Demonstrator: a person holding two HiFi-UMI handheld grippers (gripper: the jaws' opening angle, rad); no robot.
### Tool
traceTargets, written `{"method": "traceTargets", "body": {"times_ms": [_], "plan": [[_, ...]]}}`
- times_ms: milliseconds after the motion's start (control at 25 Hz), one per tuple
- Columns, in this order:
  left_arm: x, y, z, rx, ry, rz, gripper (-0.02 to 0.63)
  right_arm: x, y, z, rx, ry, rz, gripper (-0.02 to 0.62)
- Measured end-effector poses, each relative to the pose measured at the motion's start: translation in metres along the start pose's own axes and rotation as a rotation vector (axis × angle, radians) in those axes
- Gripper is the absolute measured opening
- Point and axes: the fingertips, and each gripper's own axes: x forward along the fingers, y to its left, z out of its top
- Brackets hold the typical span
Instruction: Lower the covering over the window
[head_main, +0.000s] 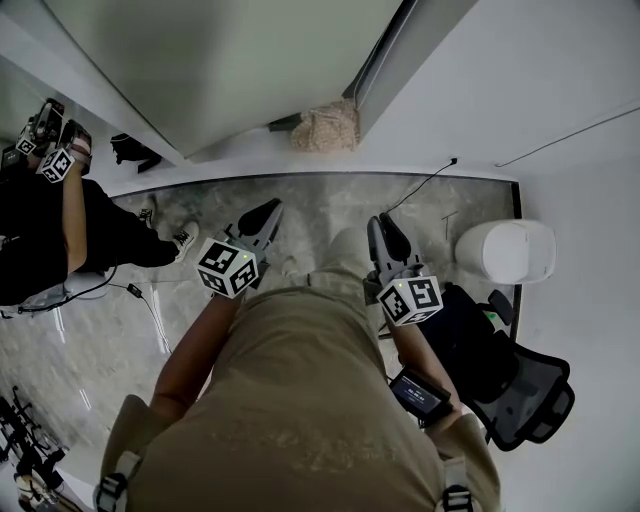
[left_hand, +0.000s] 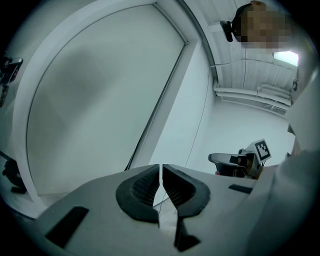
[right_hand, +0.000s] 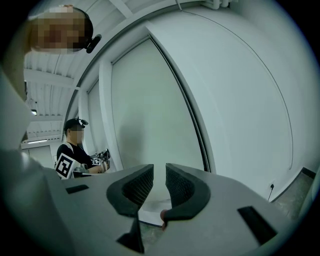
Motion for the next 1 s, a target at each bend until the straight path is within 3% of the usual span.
{"method": "traceTargets", "body": {"times_ms": [520, 1000], "plan": [[0.016, 0.01, 0.009, -0.006, -0.031, 0.07, 0.032, 0.018, -0.027, 0.017, -0.013, -0.01, 0.045, 0.064], [0.106, -0.008, 0.018, -0.022, 0.033, 0.134, 0.032, 0.049, -0.125, 0.049, 0.053, 0.015, 0.077, 0.064]]}}
